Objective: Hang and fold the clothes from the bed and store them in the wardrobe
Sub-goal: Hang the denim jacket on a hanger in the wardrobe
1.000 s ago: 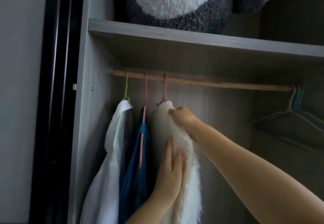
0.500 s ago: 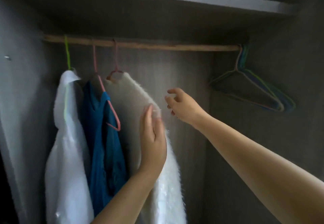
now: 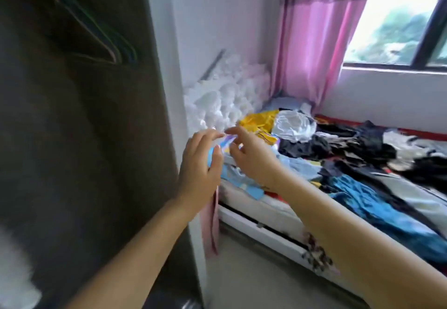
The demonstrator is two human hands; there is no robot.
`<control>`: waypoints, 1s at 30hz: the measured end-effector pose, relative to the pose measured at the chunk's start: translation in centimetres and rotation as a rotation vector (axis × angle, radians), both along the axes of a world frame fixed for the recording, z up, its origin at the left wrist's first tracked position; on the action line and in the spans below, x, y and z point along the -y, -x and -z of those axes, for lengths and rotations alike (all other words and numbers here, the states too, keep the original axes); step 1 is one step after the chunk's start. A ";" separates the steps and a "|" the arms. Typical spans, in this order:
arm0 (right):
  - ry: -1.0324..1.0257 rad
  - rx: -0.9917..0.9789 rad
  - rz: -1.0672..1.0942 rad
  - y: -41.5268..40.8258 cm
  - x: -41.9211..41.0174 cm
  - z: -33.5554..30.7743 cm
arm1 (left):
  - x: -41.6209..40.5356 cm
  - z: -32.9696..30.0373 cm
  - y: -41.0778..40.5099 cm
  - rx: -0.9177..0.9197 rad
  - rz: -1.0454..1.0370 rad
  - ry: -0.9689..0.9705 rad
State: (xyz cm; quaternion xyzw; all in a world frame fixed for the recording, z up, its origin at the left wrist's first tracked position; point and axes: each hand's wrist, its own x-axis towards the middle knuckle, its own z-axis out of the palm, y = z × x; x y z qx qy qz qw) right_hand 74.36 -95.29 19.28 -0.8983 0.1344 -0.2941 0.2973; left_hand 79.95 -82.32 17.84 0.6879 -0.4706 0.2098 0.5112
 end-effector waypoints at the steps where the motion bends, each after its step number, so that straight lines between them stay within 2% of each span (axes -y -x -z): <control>1: -0.020 -0.073 0.054 1.8 2.7 1.9 | 2.4 1.3 1.0 -0.032 0.033 -0.051; 4: -0.077 -0.321 0.209 9.2 10.4 7.5 | 9.8 6.2 4.4 -0.179 0.120 -0.193; 7: -0.128 -0.471 0.356 15.9 15.5 12.0 | 15.6 10.5 7.2 -0.218 0.201 -0.356; 11: -0.196 -0.563 0.497 22.3 19.4 16.5 | 21.7 15.1 10.0 -0.243 0.289 -0.606; 15: -0.268 -0.628 0.557 24.7 21.2 19.6 | 25.1 18.7 10.6 -0.299 0.343 -0.821; 22: -0.299 -0.751 0.543 21.2 25.4 23.4 | 29.3 22.8 7.6 -0.394 0.352 -0.905; 30: -0.277 -0.865 0.436 8.6 33.2 24.8 | 35.6 24.7 -5.4 -0.495 0.230 -0.984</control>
